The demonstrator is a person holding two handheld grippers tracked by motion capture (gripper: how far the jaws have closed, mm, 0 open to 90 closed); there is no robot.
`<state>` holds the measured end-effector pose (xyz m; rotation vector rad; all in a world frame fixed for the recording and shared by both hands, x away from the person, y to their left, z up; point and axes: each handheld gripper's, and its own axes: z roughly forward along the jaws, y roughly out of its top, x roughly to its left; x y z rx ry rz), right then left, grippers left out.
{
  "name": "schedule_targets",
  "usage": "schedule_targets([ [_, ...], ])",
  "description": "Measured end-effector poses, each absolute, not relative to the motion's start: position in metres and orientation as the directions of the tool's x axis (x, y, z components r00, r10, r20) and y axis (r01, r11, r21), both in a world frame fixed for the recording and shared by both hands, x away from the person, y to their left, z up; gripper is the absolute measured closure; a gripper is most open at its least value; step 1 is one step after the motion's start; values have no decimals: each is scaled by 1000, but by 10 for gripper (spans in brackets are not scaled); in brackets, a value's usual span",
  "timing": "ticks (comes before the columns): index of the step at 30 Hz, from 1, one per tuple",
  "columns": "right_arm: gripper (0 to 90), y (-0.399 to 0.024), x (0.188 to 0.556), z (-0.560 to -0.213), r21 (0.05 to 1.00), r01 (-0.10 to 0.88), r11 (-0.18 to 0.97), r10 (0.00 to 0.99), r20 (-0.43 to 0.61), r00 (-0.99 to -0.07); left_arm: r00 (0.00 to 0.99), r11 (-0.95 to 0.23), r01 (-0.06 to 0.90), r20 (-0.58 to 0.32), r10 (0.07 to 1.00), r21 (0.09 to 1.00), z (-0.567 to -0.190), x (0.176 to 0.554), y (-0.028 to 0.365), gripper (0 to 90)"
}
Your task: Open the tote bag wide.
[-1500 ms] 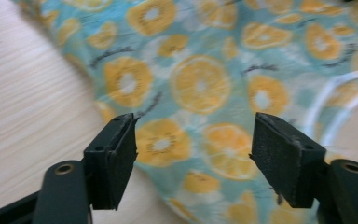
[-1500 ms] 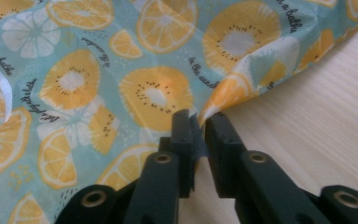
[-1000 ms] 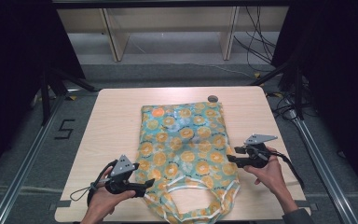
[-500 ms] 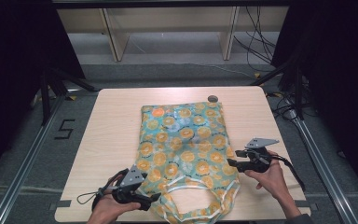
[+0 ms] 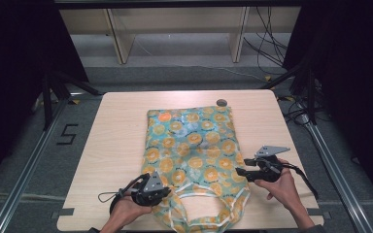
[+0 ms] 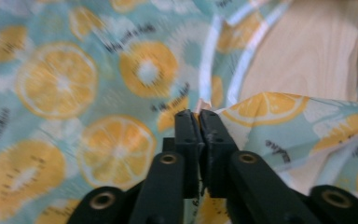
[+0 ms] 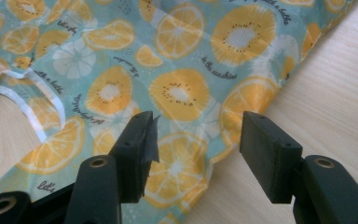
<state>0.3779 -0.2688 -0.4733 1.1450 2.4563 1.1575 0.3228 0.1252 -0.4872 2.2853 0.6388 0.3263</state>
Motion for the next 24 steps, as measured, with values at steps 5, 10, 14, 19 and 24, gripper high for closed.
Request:
schedule_targets([
  [5, 453, -265, 374, -465, 732, 538, 417, 703, 116, -702, 806, -541, 368, 31, 591, 757, -475, 338, 134, 891],
  [10, 452, -255, 365, -453, 741, 522, 422, 673, 130, -728, 791, -536, 375, 40, 610, 756, -465, 352, 145, 894],
  [14, 441, -250, 363, -448, 745, 489, 454, 642, 108, -759, 757, -488, 384, 35, 652, 784, -454, 370, 155, 895],
  [19, 429, -245, 359, -447, 730, 516, 447, 605, 178, -776, 756, -493, 383, 41, 653, 782, -450, 387, 156, 894],
  [24, 396, -235, 355, -446, 722, 486, 492, 576, 148, -804, 741, -465, 407, 14, 672, 786, -449, 394, 154, 894],
])
